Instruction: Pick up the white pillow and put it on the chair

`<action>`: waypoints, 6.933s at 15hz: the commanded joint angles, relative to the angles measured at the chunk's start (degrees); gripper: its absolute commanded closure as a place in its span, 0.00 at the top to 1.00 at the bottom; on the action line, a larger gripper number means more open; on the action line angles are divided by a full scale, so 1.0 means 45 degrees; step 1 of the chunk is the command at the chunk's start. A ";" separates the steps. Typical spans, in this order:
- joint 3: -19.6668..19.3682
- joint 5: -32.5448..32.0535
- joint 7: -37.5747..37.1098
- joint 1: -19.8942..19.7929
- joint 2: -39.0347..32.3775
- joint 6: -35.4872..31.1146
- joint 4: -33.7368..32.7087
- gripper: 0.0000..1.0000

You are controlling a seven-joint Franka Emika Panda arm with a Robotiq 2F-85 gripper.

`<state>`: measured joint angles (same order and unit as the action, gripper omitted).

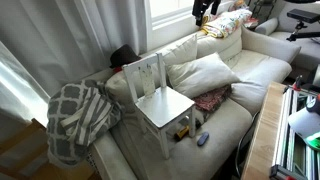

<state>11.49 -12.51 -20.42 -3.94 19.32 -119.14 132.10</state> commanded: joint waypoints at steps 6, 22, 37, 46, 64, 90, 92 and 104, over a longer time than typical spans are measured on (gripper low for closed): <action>-0.0296 -0.0112 -0.0082 0.0327 -0.0026 0.0058 -0.0032 1.00; -0.3891 0.0545 0.5598 -0.0973 -0.6312 -0.2253 -0.3048 1.00; -0.4050 0.0396 0.6636 -0.1192 -0.7884 -0.1846 -0.4277 1.00; -0.3414 0.0348 1.4087 -0.3140 -1.1711 -0.5018 -0.6683 1.00; -0.2142 0.2592 1.9252 -0.5108 -1.6488 -0.3065 -1.2200 1.00; -0.2555 0.2498 2.1563 -0.5648 -2.3205 0.0398 -2.0455 0.46; -0.2573 0.2481 2.1871 -0.5671 -2.3223 0.0500 -2.0407 0.32; -0.2151 0.2527 2.3367 -0.5904 -2.2101 0.0977 -1.9711 0.02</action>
<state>0.39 -1.73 81.02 -29.46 -83.73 -115.35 39.17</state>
